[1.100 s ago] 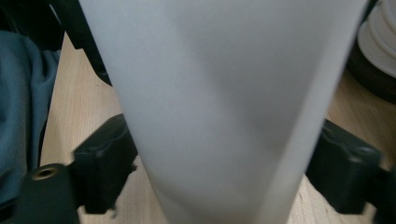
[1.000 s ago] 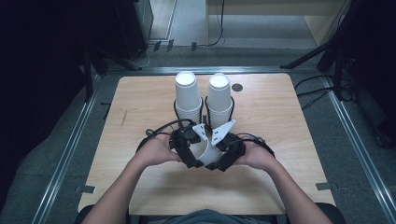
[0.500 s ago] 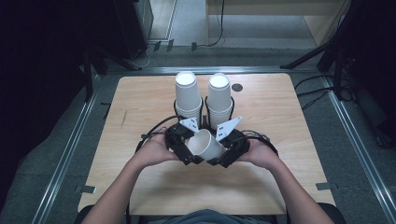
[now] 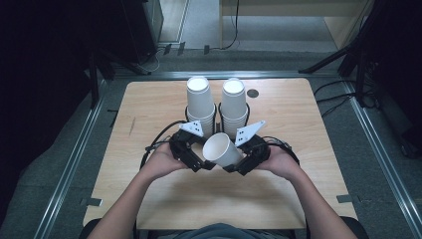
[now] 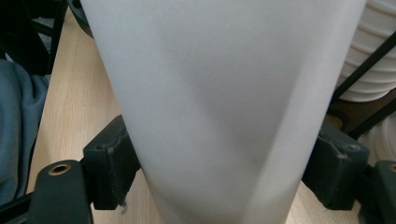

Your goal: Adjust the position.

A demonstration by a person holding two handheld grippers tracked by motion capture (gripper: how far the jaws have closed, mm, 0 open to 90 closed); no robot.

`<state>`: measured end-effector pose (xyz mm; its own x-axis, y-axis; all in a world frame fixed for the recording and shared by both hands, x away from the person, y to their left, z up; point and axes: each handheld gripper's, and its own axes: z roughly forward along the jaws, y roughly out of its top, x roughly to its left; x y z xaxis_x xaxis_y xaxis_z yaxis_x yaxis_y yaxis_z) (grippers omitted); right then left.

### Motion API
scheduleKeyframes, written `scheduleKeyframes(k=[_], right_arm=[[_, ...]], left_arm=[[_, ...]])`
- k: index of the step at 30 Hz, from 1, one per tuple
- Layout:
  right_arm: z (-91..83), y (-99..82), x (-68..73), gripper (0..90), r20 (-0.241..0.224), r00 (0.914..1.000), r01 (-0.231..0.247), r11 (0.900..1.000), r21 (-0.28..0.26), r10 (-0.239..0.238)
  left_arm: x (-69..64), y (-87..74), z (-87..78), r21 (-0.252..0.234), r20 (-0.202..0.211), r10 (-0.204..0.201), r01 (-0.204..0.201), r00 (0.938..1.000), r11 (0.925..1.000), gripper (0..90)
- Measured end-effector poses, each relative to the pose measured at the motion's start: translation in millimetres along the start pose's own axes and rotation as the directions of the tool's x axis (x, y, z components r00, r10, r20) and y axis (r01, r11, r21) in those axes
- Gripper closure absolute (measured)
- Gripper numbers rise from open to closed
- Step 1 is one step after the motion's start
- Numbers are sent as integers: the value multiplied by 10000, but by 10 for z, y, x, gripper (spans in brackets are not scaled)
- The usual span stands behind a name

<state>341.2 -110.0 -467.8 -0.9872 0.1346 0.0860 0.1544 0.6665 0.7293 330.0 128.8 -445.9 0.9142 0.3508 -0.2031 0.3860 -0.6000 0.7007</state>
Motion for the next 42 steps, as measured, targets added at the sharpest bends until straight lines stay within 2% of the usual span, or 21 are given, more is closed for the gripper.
scheduleKeyframes(k=[2,10,13,25,31,33,34,37,42], right_arm=[[-5,0,-2,210,28,10000,-4,10000,-31,4],[13,3,4,210,-39,10000,6,10000,-85,-7],[21,10,17,210,-99,9999,-45,9999,-111,44],[86,29,29,209,-363,9993,-50,9997,-245,41],[128,44,53,209,-472,9989,-3,9999,-121,-3],[133,46,58,210,-450,9990,34,10000,-91,-38],[129,44,56,210,-457,9990,7,9999,-127,-12],[119,45,58,212,-485,9988,30,9999,-164,-38],[141,34,55,208,-485,9988,-39,10000,-6,39]], left_arm=[[3,-7,0,-132,-53,-41,40,10000,9999,7],[-7,0,24,-479,285,-335,348,9990,9982,7],[-29,15,53,-598,256,-349,363,9991,9975,0],[-73,57,126,-1068,317,-277,310,9991,9938,0],[-107,68,167,-1087,112,-207,218,9997,9938,1],[-116,62,149,-1269,116,-105,119,9999,9918,66],[-120,63,144,-1304,107,-105,119,9999,9914,68],[-115,62,137,-1317,127,-142,158,9998,9912,86],[-109,61,151,-1009,125,-135,147,9998,9948,104]])
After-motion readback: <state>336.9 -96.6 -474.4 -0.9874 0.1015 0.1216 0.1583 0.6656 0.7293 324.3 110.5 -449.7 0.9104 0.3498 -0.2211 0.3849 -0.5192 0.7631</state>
